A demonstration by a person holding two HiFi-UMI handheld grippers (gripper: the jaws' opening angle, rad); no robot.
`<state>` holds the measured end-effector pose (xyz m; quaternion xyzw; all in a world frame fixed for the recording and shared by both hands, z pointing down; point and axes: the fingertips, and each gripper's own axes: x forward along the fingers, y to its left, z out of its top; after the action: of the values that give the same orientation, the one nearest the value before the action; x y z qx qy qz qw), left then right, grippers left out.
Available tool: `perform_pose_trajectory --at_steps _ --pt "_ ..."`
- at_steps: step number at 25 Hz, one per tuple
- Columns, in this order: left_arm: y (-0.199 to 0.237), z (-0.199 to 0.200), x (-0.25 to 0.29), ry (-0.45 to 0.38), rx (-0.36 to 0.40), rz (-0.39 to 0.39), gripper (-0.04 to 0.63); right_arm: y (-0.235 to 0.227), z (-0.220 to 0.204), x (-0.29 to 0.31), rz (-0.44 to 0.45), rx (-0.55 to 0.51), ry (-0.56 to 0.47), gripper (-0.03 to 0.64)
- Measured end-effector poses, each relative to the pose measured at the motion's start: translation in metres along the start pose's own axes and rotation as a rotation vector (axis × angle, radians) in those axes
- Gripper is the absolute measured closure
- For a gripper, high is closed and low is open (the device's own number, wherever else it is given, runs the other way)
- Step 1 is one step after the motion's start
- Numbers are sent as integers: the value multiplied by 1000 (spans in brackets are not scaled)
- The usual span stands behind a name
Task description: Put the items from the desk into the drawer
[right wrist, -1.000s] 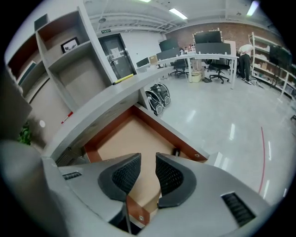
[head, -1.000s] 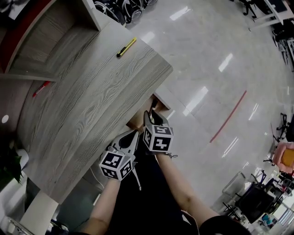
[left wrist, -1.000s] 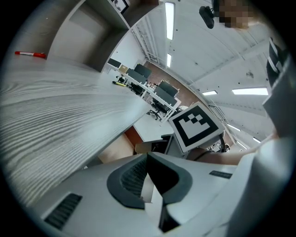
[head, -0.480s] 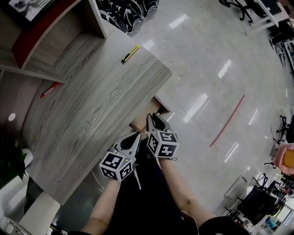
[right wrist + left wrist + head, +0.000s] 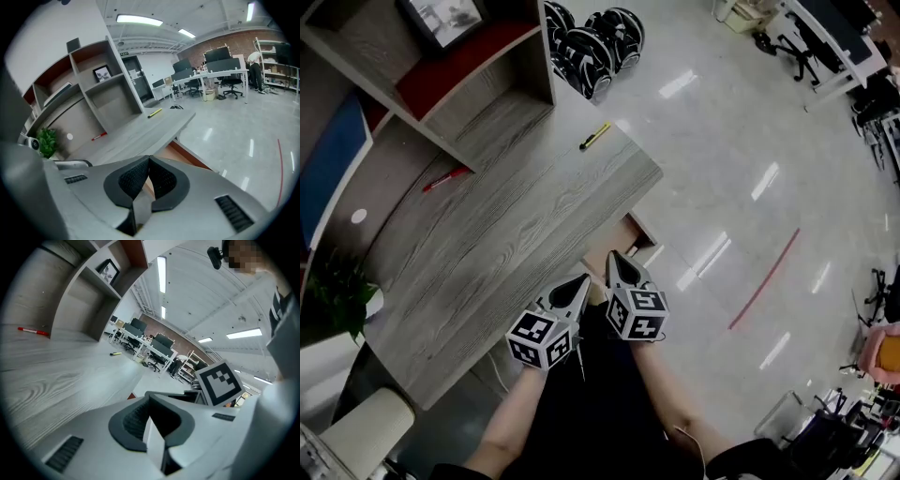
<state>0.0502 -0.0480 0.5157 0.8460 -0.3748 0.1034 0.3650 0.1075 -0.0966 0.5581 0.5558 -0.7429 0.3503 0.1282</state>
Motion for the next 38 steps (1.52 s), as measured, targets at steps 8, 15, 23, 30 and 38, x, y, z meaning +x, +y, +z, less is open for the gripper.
perform_pose_trajectory --at_steps 8,15,23,30,38 --pt "20 30 -46 -89 32 99 594 67 21 -15 129 -109 -41 612" --pt "42 52 -93 -179 19 174 594 130 18 -15 240 -191 -26 612" --pt "57 67 -150 -250 29 240 595 192 14 -24 321 -241 -30 612" --pt "82 65 -188 -286 13 268 594 233 2 -20 350 -277 -28 612" --pt "95 62 -216 -297 14 254 592 270 -10 -22 373 -295 -44 612"
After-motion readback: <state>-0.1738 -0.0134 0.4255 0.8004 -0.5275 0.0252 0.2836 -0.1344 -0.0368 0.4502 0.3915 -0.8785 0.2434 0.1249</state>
